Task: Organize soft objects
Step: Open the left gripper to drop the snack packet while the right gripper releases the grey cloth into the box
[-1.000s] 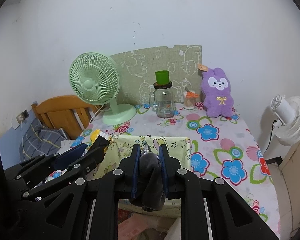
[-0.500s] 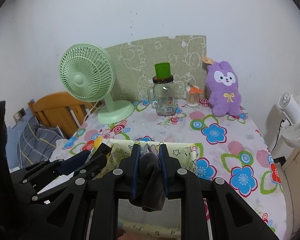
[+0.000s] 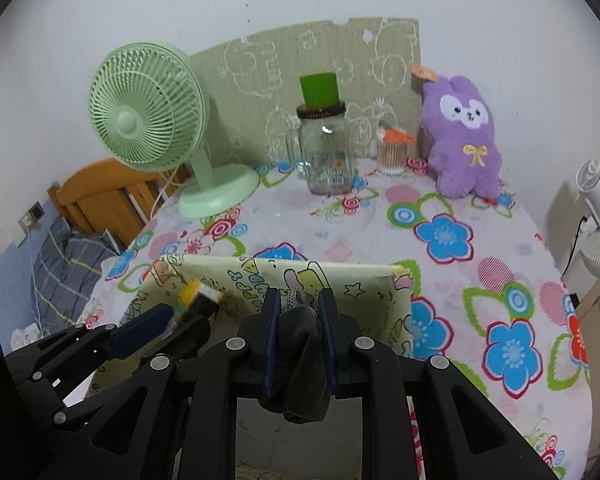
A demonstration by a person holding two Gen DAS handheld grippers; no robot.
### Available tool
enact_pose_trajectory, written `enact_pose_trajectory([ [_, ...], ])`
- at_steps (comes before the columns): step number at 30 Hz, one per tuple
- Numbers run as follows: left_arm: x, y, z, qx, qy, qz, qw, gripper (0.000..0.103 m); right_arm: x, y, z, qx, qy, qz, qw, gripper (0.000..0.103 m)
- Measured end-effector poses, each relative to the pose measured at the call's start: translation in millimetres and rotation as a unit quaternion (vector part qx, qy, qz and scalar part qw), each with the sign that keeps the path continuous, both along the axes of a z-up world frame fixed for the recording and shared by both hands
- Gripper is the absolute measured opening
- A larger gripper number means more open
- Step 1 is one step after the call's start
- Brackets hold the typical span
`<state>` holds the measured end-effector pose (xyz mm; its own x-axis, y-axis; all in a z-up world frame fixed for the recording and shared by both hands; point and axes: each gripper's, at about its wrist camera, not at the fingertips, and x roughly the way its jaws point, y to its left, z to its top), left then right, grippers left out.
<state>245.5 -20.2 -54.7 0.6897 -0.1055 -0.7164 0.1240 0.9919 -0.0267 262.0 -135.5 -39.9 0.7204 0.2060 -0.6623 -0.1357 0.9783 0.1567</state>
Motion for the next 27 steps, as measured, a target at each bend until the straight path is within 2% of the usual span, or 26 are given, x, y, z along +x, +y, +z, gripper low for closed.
enact_pose_trajectory([
  [3, 2.4, -1.1, -2.9, -0.004, 0.006, -0.007, 1.0000, 0.043, 3.4, 1.4, -2.0, -0.008, 0.003, -0.003, 1.000, 0.022],
  [6, 2.6, -2.7, -4.9, -0.006, 0.010, -0.012, 0.9999, 0.062, 6.1, 3.4, -4.4, -0.011, 0.008, -0.002, 1.000, 0.022],
  [9, 1.2, -5.8, -4.9, -0.001, 0.007, -0.017, 0.9998, 0.074, 8.0, 4.4, -7.4, -0.014, 0.015, -0.002, 1.000, 0.023],
  [13, -0.8, -10.4, -4.4, 0.007, 0.007, -0.020, 0.9997, 0.083, 10.3, 7.3, -10.4, -0.014, 0.029, 0.012, 0.999, 0.027],
  [15, -0.6, -11.5, -4.4, 0.014, 0.008, -0.017, 0.9997, 0.085, 9.6, 8.6, -9.7, -0.025, 0.029, 0.004, 0.999, 0.040],
  [17, -1.2, -11.0, -2.9, 0.008, 0.008, -0.021, 0.9997, 0.086, 7.0, 8.3, -7.0, -0.036, 0.020, -0.002, 0.999, 0.077],
  [18, -1.8, -10.9, -1.8, 0.006, 0.008, -0.022, 0.9997, 0.086, 3.2, 7.9, -4.0, -0.034, 0.008, -0.002, 0.999, 0.087],
  [23, -13.2, -12.6, 8.8, 0.005, -0.014, -0.027, 0.9995, 0.094, -7.4, 8.0, 9.0, -0.035, -0.009, 0.009, 0.999, 0.096],
  [27, -19.8, -11.9, 16.6, -0.002, -0.021, -0.031, 0.9993, 0.095, -17.5, 7.9, 19.7, -0.041, -0.025, 0.002, 0.999, 0.098],
])
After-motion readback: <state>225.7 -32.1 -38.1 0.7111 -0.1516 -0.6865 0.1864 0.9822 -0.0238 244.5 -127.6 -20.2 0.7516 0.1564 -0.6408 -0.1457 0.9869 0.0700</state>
